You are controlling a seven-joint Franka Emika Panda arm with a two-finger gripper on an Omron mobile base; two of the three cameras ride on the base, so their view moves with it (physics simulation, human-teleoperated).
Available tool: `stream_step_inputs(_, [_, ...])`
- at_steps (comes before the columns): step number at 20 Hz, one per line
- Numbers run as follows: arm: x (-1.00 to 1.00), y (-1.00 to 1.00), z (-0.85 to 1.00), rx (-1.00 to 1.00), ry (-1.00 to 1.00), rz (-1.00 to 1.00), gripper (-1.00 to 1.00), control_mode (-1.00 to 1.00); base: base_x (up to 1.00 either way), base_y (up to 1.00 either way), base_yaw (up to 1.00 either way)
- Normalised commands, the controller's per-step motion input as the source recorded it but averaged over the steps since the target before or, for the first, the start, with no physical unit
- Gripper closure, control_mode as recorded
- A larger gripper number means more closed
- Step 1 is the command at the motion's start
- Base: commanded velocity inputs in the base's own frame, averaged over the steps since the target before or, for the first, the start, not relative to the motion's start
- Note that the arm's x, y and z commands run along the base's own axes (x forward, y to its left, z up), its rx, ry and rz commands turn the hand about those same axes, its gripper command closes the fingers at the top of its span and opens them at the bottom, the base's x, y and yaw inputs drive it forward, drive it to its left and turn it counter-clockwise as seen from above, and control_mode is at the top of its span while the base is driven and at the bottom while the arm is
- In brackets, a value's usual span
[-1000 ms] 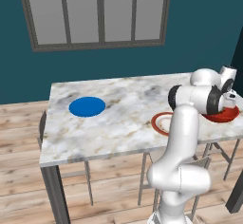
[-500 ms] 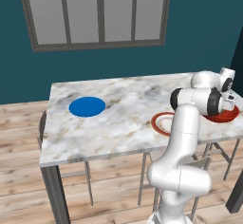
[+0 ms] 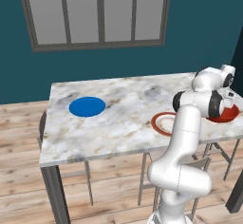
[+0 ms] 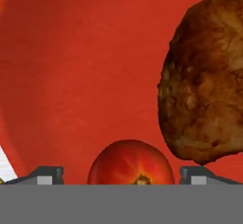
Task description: Pick the chicken drumstick and tomato from their plates and place them in the bowl. Then put the bowl in the fridge.
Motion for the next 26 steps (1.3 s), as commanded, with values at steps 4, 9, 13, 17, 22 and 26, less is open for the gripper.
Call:
stream_step_inputs(4, [-0.03, 0.02, 0.44, 0.00, -0.02, 0.12, -1.00, -1.00, 0.00, 0.00, 0.00])
stream_step_inputs(9, [-0.24, 0.34, 0.26, -0.04, -0.03, 0.04, -1.00, -1.00, 0.00, 0.00, 0.00])
stream_step_inputs(13, [-0.29, 0.47, 0.01, -0.10, 0.00, 0.00, -1.00, -1.00, 0.00, 0.00, 0.00])
stream_step_inputs(17, [-0.21, 0.58, -0.03, -0.17, -0.08, 0.01, -1.00, -1.00, 0.00, 0.00, 0.00])
stream_step_inputs(22, [-0.21, 0.57, -0.12, -0.28, -0.18, 0.07, -1.00, -1.00, 0.00, 0.00, 0.00])
stream_step_inputs(26, [-0.18, 0.47, -0.25, -0.31, -0.13, 0.15, -1.00, -1.00, 0.00, 0.00, 0.00])
